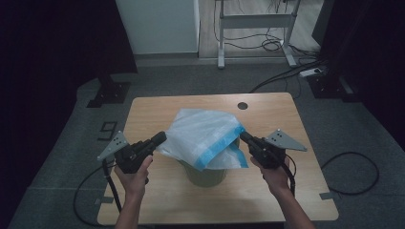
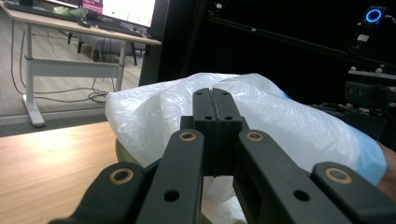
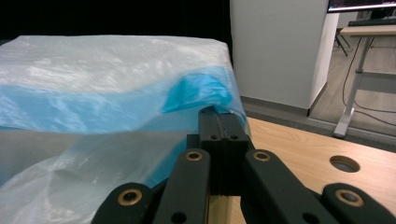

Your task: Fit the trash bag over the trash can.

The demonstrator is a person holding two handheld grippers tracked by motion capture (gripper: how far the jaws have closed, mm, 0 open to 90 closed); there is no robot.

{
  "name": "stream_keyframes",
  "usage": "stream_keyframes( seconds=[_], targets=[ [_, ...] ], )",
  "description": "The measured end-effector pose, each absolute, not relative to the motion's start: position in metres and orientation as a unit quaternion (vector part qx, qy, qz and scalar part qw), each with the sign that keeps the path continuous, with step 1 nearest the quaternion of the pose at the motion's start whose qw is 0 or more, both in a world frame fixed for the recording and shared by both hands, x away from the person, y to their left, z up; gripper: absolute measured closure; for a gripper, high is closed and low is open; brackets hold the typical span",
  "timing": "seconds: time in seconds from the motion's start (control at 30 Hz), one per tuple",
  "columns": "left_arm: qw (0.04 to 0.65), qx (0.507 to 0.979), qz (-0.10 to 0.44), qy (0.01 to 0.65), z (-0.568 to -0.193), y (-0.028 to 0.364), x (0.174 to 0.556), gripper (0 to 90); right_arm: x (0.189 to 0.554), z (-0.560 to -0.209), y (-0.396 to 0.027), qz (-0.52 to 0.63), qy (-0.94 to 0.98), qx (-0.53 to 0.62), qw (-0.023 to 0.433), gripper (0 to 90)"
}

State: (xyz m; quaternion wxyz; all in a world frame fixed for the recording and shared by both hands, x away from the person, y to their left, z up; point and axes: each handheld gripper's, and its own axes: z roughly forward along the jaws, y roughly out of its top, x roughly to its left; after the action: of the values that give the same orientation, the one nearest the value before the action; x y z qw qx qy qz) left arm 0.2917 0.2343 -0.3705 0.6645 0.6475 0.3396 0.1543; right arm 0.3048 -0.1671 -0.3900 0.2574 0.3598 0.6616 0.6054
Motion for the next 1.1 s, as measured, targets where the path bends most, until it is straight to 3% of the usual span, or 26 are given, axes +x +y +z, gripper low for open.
stream_keyframes(
  seconds=[0.63, 0.97, 1.1],
  targets=[
    [0.669, 0.634, 0.160, 0.352, -0.366, 0.240, 0.303, 90.0, 0.293, -0.389, -0.204, 0.581, 0.664, 0.371, 0.290, 89.4],
    [0.661, 0.657, 0.137, 0.335, -0.383, 0.243, 0.294, 90.0, 0.281, -0.386, -0.209, 0.590, 0.656, 0.366, 0.296, 89.4],
    [0.655, 0.670, 0.146, 0.316, -0.381, 0.245, 0.290, 79.9, 0.279, -0.382, -0.208, 0.586, 0.659, 0.359, 0.305, 89.4]
  ],
)
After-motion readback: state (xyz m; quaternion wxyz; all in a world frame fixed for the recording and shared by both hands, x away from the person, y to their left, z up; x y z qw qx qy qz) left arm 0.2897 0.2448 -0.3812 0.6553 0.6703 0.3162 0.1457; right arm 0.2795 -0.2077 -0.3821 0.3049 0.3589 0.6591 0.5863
